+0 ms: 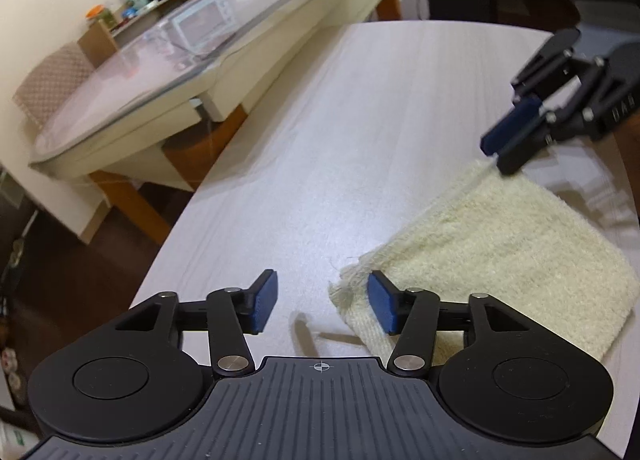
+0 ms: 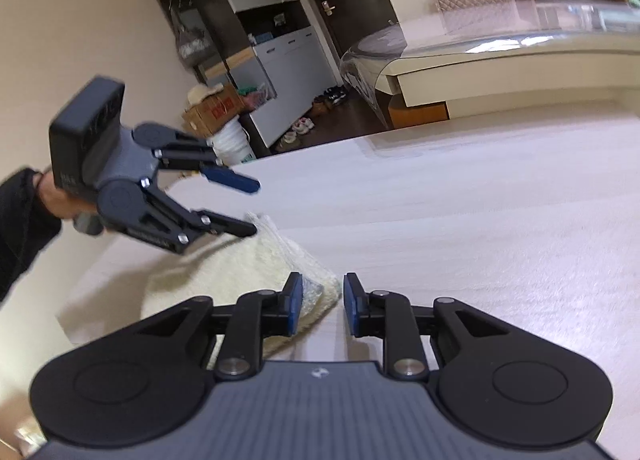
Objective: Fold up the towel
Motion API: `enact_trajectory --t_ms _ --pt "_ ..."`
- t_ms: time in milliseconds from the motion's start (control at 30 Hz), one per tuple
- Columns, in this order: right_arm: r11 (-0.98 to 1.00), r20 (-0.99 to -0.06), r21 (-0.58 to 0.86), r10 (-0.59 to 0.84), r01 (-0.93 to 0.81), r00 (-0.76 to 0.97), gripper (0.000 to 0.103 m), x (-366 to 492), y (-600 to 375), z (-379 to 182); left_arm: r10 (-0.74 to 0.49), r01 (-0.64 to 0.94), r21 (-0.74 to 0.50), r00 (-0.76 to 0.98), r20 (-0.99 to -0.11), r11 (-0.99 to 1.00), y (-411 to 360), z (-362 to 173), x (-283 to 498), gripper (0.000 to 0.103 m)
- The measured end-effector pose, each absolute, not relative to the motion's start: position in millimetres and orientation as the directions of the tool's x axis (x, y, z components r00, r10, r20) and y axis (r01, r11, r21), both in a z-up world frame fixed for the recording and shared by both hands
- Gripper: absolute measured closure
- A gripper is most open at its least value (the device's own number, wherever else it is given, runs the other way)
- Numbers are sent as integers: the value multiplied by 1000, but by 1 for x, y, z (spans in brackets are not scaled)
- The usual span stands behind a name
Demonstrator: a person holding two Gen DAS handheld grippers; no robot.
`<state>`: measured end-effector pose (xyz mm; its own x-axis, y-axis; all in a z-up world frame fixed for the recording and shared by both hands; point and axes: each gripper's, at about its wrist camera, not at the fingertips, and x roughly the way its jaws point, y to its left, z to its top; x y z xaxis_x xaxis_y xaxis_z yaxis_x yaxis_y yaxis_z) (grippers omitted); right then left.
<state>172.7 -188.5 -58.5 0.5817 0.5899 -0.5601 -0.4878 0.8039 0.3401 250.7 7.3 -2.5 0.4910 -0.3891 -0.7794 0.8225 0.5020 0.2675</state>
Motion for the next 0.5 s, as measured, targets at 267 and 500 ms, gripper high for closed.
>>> enact_trajectory --t_ms 267,500 --pt "773 -521 267 619 -576 588 69 138 -186 -33 -372 715 235 580 -724 658 38 24 219 30" --pt "649 -593 133 658 -749 464 70 76 -155 -28 -353 644 184 609 -710 742 72 26 151 25"
